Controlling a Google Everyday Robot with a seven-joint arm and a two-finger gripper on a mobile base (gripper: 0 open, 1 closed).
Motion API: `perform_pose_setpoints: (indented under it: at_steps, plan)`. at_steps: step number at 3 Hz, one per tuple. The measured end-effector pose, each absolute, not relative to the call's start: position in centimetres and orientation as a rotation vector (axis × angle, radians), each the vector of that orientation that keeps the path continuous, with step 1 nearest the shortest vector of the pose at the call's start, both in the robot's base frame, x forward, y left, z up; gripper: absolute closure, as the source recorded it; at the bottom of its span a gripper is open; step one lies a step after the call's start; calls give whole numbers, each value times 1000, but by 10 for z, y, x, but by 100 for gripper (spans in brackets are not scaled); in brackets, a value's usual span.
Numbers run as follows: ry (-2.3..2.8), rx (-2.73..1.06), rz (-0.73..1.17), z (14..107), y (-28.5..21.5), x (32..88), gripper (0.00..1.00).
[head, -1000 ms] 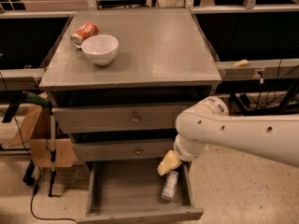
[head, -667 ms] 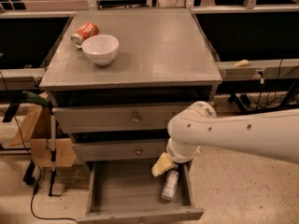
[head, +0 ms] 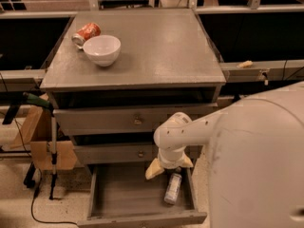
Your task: Pick blue plastic bottle from bottom drawer and place on counter
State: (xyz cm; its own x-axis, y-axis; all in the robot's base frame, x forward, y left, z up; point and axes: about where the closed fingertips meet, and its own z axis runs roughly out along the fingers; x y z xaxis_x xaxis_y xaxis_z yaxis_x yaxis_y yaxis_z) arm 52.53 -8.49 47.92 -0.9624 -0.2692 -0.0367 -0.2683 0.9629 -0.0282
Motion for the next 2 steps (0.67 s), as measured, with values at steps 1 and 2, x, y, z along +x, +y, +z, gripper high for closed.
perform_pose_setpoints:
  at_steps: [1,2]
  plan:
    - [3153,-216,38,420,-79,530,0]
    - [3190,-64,187,342,-75,519,0]
